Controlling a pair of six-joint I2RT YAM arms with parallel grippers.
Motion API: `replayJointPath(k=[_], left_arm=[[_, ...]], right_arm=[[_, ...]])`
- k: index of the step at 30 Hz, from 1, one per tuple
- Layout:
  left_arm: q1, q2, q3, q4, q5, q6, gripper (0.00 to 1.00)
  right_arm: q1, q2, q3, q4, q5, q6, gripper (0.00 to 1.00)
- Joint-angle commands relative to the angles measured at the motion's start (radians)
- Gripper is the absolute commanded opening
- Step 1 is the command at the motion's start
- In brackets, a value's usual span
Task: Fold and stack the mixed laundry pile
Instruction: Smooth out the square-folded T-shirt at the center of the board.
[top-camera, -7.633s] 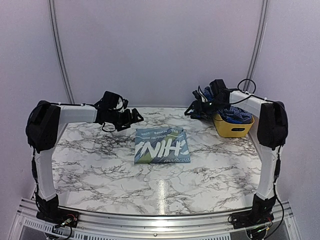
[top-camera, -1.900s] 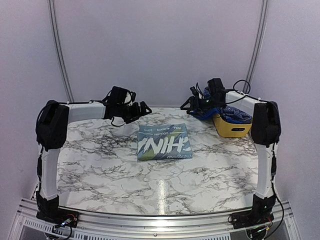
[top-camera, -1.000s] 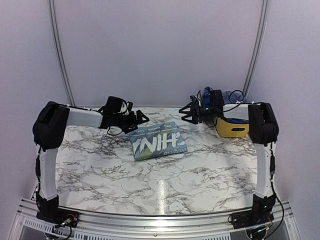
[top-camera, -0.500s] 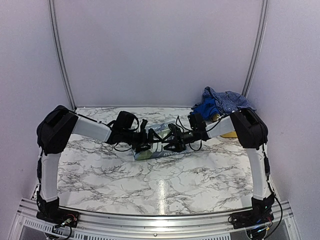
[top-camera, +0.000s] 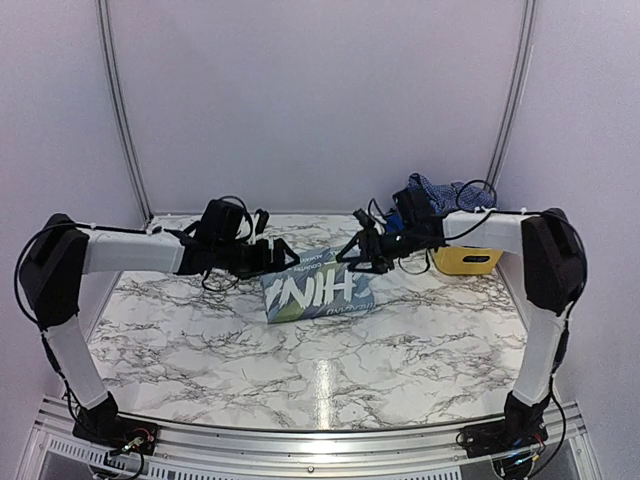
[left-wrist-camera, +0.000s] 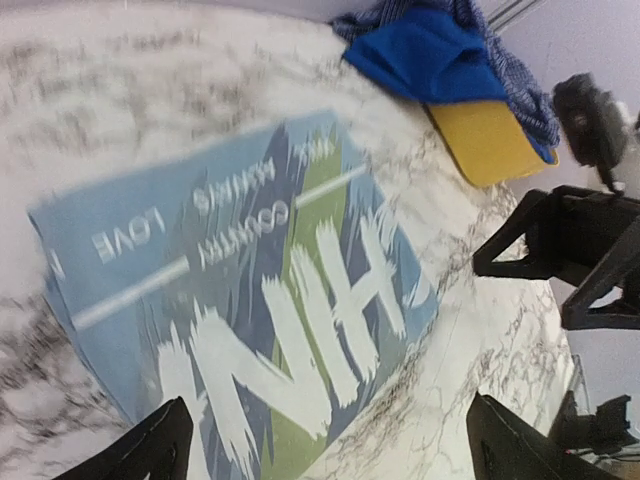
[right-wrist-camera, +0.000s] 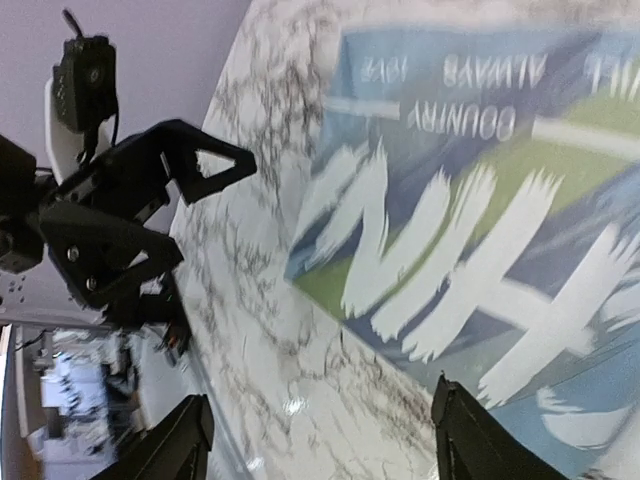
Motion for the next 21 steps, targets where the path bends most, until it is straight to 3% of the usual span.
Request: replayJointPath(k=[1, 2, 4, 7, 11, 17, 21], left_arm=[[-0.042, -0.112, 0.176, -0.275, -0.339, 0.349, 0.99], [-0.045, -0.118, 0.190, -0.275, -0.377, 0.369, 0.99], [-0.044, -0.110, 0.217, -0.253, -0.410, 0.363, 0.99], [-0.043, -0.037, 0.260, -0.204, -0.373, 0.402, 0.99], [-0.079, 0.216, 0.551, -0.376, -0.360, 0.455, 0.99], [-0.145, 0.537, 0.872, -0.505, -0.358, 0.506, 0.99], [-0.157, 0.657, 0.949, -0.554, -0.295, 0.531, 0.99]], right_arm=[[0.000, -0.198, 0.164, -0.164, 0.402, -0.248, 0.77], [-0.003, -0.219, 0.165, -0.159, 0.463, -0.272, 0.91], [-0.028, -0.239, 0.141, -0.110, 0.596, -0.234, 0.98], [-0.133, -0.194, 0.136, -0.054, 0.455, -0.148, 0.99], [-0.229, -0.103, 0.095, 0.035, 0.162, -0.011, 0.99], [-0.232, -0.074, 0.016, 0.034, 0.127, -0.005, 0.96], [-0.234, -0.066, -0.030, 0.036, 0.110, 0.010, 0.94]])
